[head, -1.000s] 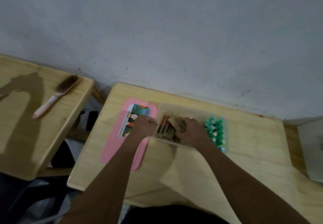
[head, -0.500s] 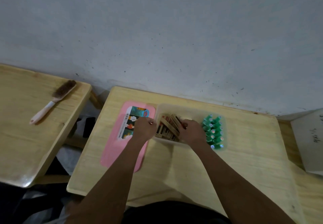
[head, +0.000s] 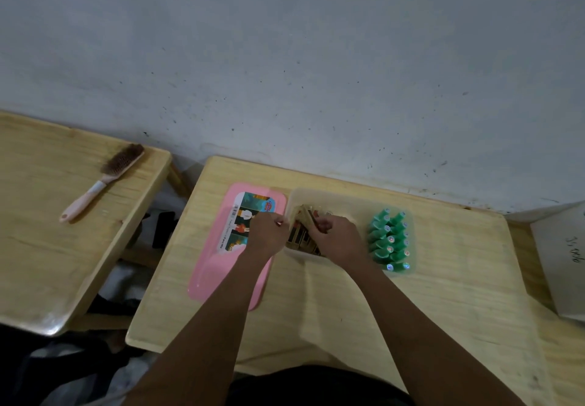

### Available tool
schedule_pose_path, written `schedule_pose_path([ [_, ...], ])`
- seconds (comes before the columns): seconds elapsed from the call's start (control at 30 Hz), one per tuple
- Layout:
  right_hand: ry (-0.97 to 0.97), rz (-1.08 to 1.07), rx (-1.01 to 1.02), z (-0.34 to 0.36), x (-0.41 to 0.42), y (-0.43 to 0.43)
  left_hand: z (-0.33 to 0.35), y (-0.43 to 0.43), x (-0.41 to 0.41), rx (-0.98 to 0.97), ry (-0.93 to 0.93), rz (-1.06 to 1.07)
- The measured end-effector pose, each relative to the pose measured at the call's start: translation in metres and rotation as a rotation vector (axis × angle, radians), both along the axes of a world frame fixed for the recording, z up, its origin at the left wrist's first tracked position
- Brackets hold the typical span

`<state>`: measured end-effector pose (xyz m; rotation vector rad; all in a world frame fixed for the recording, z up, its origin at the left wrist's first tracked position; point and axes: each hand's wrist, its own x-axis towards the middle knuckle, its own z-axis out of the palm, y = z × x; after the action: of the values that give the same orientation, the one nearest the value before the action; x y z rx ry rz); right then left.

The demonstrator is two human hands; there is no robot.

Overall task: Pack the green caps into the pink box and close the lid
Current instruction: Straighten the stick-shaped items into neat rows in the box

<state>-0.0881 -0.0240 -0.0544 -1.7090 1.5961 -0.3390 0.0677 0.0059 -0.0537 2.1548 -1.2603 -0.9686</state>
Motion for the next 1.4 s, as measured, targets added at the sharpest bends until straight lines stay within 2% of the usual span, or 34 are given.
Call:
schedule_pose_path([
  [0.07,0.006,0.071,0.076,-0.004,0.007,-0.002,0.000,0.000,0.000,0.001,0.007,0.013],
  [0.23,0.172,0.190,0.128,-0.005,0.008,-0.008,-0.001,0.000,-0.001,0.012,0.012,0.003],
  [0.4,0.424,0.214,-0.038,0.003,-0.007,-0.010,-0.002,0.000,0.000,0.012,0.006,0.001],
  [0.57,0.421,0.274,-0.189,0.008,-0.018,-0.011,-0.002,0.000,0.000,0.032,0.018,0.009],
  [0.77,0.512,0.573,-0.375,0.004,0.000,-0.025,-0.001,0.000,-0.002,0.029,0.032,0.046],
  [1.0,0.460,0.678,-0.289,-0.003,0.027,-0.032,0.000,0.000,-0.003,0.019,-0.005,0.038],
  [1.1,0.399,0.538,-0.254,-0.010,0.025,-0.027,-0.001,0.000,-0.003,0.012,-0.013,0.026],
  [1.23,0.260,0.092,-0.109,-0.015,0.015,-0.014,-0.004,0.001,-0.001,-0.006,-0.015,0.029],
  [1.4,0.371,0.069,0.002,-0.018,0.013,-0.004,-0.002,0.001,-0.002,-0.005,0.004,0.022],
])
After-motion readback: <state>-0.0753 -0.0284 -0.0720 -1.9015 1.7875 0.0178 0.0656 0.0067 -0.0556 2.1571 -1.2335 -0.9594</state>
